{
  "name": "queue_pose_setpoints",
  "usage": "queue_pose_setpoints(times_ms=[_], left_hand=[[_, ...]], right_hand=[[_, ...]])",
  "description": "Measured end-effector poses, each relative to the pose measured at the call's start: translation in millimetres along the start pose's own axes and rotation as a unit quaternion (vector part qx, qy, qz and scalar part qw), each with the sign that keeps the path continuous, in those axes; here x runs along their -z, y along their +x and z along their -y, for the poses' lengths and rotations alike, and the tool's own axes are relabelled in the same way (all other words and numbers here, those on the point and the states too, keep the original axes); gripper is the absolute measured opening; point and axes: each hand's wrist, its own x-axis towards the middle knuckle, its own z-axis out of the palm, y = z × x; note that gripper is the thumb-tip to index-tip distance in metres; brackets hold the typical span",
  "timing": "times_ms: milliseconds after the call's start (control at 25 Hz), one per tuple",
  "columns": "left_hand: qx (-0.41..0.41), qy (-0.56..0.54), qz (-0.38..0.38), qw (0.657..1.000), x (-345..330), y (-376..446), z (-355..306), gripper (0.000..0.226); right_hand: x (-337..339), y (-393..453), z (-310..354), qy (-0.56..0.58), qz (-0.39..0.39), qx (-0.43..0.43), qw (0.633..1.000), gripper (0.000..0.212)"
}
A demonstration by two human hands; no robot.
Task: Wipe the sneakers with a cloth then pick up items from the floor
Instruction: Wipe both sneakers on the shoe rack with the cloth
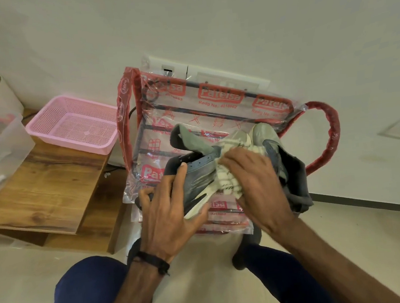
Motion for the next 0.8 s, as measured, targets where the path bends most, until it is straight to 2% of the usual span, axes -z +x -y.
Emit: queue_pose_setpoints(times_ms=[80,160,240,320,360,400,520,560,720,800], left_hand=[[0.013,-0.021,0.006,1.0,2.3,-0.1,5.1,0.094],[0.022,-0.029,0.013,0.999,3.9,0.9,7.5,0.095],[0.024,-0.024,0.012,0.999,2.7,4.7,6.1,0.095],[0.025,-0.022,0.004,0.999,-0.1,7.4,4.4,0.094],[0.029,-0.028,0.002,0.999,-1.2,7.7,4.9,0.094],[0.035,-0.036,0.0,0.999,-1.2,7.0,6.7,0.094],[0.035,-0.039,-0.008,0.999,0.9,2.2,12.4,0.094],[0.027,-0.034,-0.011,0.999,0.9,1.4,11.1,0.093],[-0.004,-0.005,-0.013,1.0,-3.6,2.1,-3.9,0.092],[0.006,-0.001,-0.012,1.0,-5.6,-0.5,-5.1,0.092]], right_hand=[[-6.0,-14.2,23.2,-0.007,0.02,0.091,0.996,0.057],[-5.2,-15.4,18.6,-0.034,0.02,0.12,0.992,0.064],[-3.8,2.0,-5.6,-0.049,0.002,0.054,0.997,0.065],[-2.0,24.8,-21.0,-0.006,-0.015,-0.035,0.999,0.058],[-2.3,30.6,-18.1,0.003,-0.019,-0.041,0.999,0.056],[-5.2,30.5,-10.5,-0.002,-0.014,-0.013,1.0,0.057],[-2.3,12.3,9.0,-0.038,0.046,0.169,0.984,0.06],[4.9,14.4,-0.6,-0.058,0.052,0.189,0.979,0.059],[17.9,44.4,-41.9,-0.014,0.039,0.041,0.998,0.045],[13.2,33.8,-25.2,-0.031,0.056,0.084,0.994,0.053]])
